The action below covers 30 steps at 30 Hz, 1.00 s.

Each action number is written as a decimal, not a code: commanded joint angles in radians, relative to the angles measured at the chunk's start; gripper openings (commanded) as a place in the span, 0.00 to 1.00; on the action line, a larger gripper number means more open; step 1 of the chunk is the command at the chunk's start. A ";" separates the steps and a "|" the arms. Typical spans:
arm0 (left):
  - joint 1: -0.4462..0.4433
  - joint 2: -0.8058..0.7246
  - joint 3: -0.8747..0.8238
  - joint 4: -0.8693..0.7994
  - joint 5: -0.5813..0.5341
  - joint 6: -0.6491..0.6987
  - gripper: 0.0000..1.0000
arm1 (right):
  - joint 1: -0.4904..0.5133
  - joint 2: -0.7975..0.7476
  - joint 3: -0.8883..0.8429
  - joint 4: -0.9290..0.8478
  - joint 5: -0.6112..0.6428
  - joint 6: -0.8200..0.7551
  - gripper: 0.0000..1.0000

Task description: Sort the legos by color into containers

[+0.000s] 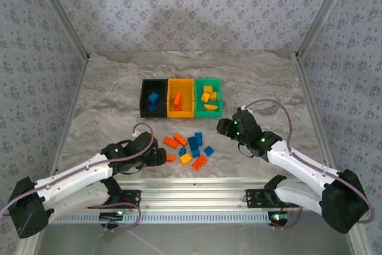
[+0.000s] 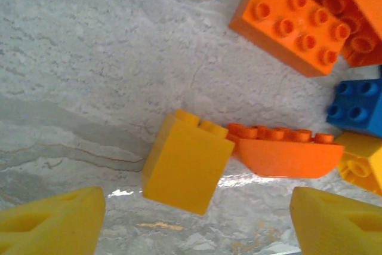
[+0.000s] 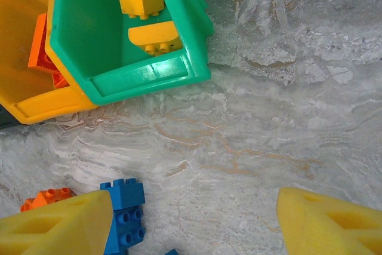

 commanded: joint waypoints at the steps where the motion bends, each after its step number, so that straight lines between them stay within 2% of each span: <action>1: -0.009 0.025 -0.004 -0.010 -0.007 -0.019 0.75 | 0.002 0.000 -0.012 0.004 0.009 0.006 0.75; 9: -0.010 0.087 0.017 -0.027 -0.039 0.006 0.70 | 0.001 -0.005 -0.015 0.000 0.016 0.008 0.75; 23: -0.008 0.329 0.115 0.065 -0.119 0.125 0.69 | -0.003 -0.035 -0.005 -0.021 0.021 0.003 0.75; 28: -0.007 0.388 0.142 0.062 -0.103 0.147 0.53 | -0.008 -0.035 -0.004 -0.025 0.016 0.000 0.75; 30: -0.007 0.387 0.135 0.058 -0.091 0.141 0.51 | -0.011 -0.035 -0.003 -0.026 0.016 -0.001 0.75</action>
